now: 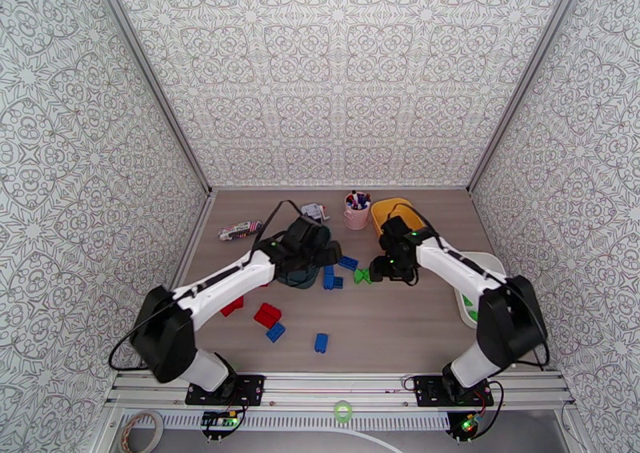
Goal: Sort the legos into containers by color
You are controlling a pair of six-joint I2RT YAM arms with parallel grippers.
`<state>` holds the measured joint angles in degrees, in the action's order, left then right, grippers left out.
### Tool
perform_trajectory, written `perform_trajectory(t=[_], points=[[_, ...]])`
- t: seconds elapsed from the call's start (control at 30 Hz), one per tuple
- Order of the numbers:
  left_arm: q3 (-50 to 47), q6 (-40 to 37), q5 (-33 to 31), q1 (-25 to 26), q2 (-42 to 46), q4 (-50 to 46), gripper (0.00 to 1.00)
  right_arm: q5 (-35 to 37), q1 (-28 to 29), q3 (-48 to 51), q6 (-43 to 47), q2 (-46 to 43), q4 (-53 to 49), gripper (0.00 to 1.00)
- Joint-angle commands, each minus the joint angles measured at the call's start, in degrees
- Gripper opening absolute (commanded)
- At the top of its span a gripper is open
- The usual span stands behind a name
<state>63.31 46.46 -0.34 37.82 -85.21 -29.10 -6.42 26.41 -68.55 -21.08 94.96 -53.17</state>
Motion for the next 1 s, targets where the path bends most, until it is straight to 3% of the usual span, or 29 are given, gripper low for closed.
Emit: perform_trajectory(t=[0.0,0.27,0.97], points=[[-3.98,4.05,-0.89,-0.70,3.90,3.35,0.99,3.66,1.56,-2.08,2.31,3.01,-0.82,0.65],[-7.07,6.50,-1.46,-0.56,6.89,4.03,0.99,4.44,3.38,-4.09,2.50,8.02,0.03,0.65],[-4.60,6.92,0.34,-0.40,4.14,4.42,0.99,5.72,3.39,-17.50,5.78,21.30,-3.48,0.57]])
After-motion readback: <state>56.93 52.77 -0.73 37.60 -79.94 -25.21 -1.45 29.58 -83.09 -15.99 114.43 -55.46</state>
